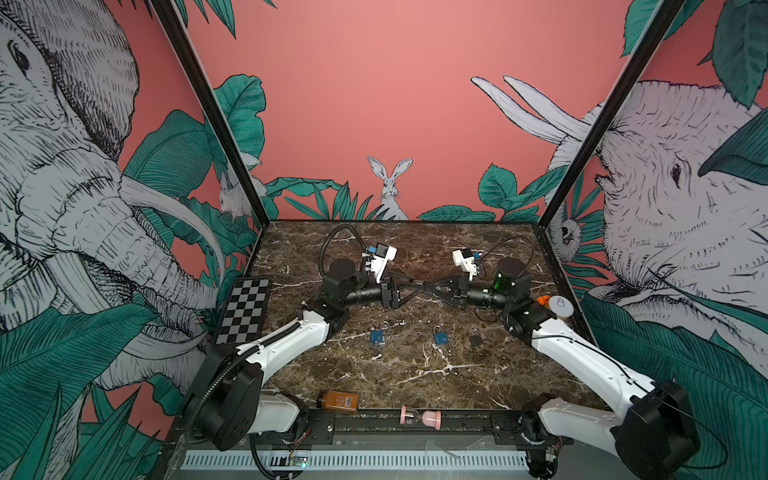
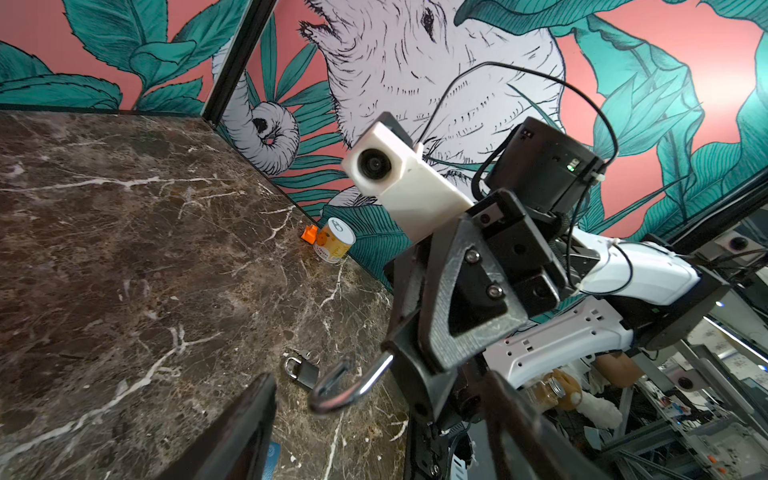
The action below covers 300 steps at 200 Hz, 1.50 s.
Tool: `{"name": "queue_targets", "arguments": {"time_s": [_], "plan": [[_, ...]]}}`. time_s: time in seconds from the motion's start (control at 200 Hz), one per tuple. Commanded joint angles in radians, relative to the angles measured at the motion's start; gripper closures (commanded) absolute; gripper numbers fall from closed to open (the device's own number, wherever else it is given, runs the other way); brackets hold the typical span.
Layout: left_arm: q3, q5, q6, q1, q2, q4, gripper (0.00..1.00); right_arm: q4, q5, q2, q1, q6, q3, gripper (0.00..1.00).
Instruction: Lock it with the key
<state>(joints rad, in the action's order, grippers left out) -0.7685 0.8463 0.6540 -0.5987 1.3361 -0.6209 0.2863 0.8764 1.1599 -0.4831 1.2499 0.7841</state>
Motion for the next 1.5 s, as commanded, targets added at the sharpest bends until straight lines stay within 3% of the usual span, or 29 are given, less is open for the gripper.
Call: {"name": "queue_targets", "arguments": {"time_s": [0.0,0.255,0.565,0.655,0.935,1.495], "plan": [[-0.028,0.020,0.011,-0.013,-0.006,-0.057,0.28,0.078,0.020,0.001,0.005,0.000,0.001,1.00],[-0.012,0.017,0.025,-0.021,-0.020,-0.059,0.46,0.051,0.003,0.010,0.005,-0.038,0.011,1.00],[0.007,0.008,0.030,-0.021,-0.043,-0.028,0.60,-0.016,-0.036,-0.037,0.012,-0.188,0.025,1.00],[0.009,0.011,0.042,-0.021,-0.042,-0.033,0.69,-0.071,-0.067,-0.072,0.020,-0.251,0.027,1.00],[0.021,0.019,0.097,-0.022,-0.031,-0.100,0.70,-0.087,-0.089,-0.132,0.035,-0.320,0.005,1.00],[0.021,0.027,0.141,-0.021,-0.001,-0.156,0.71,-0.017,-0.040,-0.127,0.036,-0.313,-0.013,1.00]]}}
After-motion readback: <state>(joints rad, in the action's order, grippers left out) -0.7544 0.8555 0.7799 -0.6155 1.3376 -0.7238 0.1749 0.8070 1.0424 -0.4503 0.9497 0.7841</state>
